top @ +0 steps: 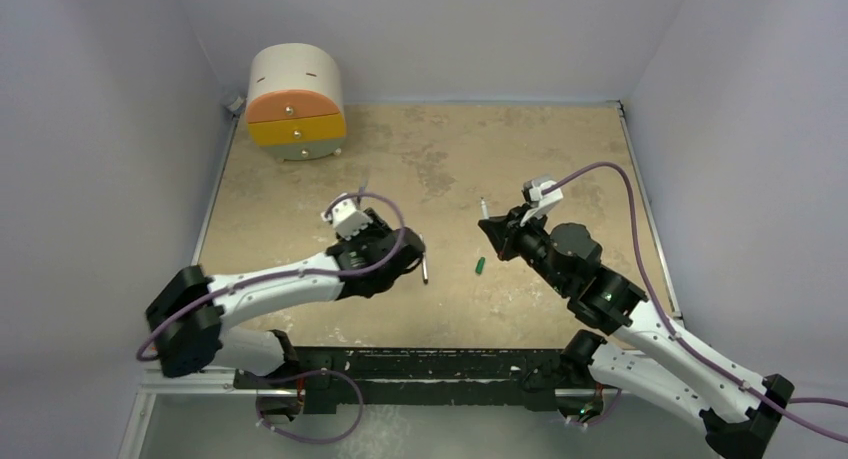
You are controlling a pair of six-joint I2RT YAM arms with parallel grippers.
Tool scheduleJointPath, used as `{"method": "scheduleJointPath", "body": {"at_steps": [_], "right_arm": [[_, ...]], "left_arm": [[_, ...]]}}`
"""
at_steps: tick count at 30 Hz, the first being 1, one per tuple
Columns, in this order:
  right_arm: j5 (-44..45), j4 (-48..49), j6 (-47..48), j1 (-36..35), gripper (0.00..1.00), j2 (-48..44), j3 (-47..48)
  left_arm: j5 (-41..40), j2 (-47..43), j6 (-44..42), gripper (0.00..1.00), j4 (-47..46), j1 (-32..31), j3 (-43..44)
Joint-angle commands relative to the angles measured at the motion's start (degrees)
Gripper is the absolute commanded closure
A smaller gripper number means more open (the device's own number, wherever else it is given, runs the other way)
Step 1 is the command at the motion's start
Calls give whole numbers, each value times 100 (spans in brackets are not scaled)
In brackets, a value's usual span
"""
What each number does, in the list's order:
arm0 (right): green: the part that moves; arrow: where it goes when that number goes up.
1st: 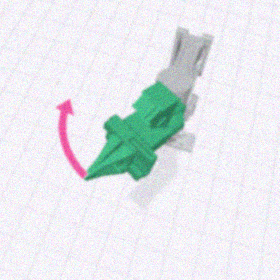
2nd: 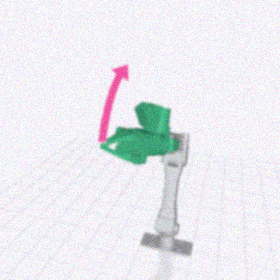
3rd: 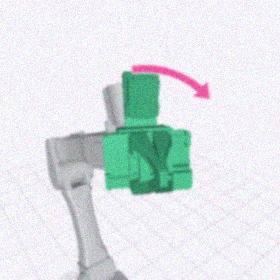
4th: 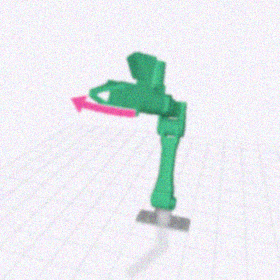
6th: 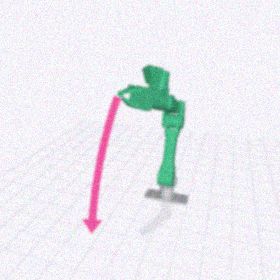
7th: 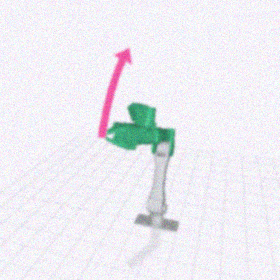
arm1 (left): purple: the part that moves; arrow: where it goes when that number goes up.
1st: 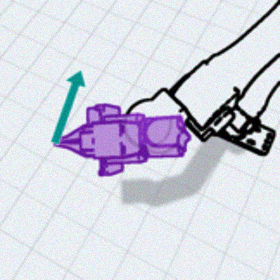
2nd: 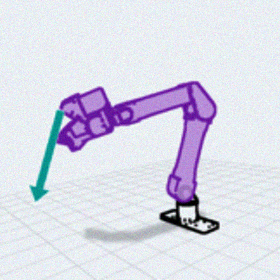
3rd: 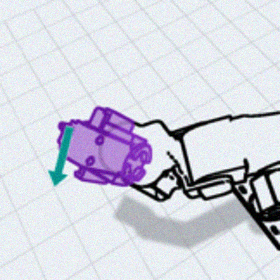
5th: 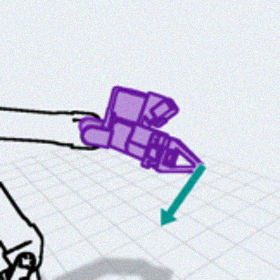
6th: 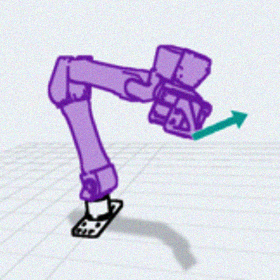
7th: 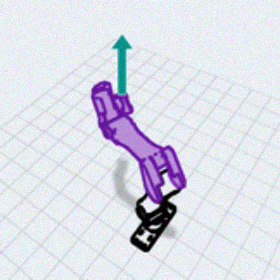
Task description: Insert the pens into the pen caps
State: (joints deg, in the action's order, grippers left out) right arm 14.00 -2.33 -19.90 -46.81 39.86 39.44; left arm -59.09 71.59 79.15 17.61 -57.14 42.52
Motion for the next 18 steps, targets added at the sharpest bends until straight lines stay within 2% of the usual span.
{"method": "scheduleJointPath", "body": {"at_steps": [1,3,5,8,11,14,18], "right_arm": [[-53,279,8,14,100,45,-83],[-127,304,21,14,100,65,-95],[-150,278,38,14,100,60,-89],[-128,134,68,20,100,-11,-24],[-64,-35,90,20,100,-196,14],[24,-217,100,22,100,-349,43],[77,-406,68,18,100,-524,74]], "left_arm": [[-998,1718,3168,61,4106,-387,2258],[-589,2537,3768,57,5208,-404,3095],[-303,2972,4234,53,5462,-519,3521],[-153,2844,4357,53,4656,-677,3309],[-107,2448,4331,60,3751,-680,2771],[-170,2393,4724,68,3956,-655,2741],[405,2503,4633,67,3771,-447,2678]]}}
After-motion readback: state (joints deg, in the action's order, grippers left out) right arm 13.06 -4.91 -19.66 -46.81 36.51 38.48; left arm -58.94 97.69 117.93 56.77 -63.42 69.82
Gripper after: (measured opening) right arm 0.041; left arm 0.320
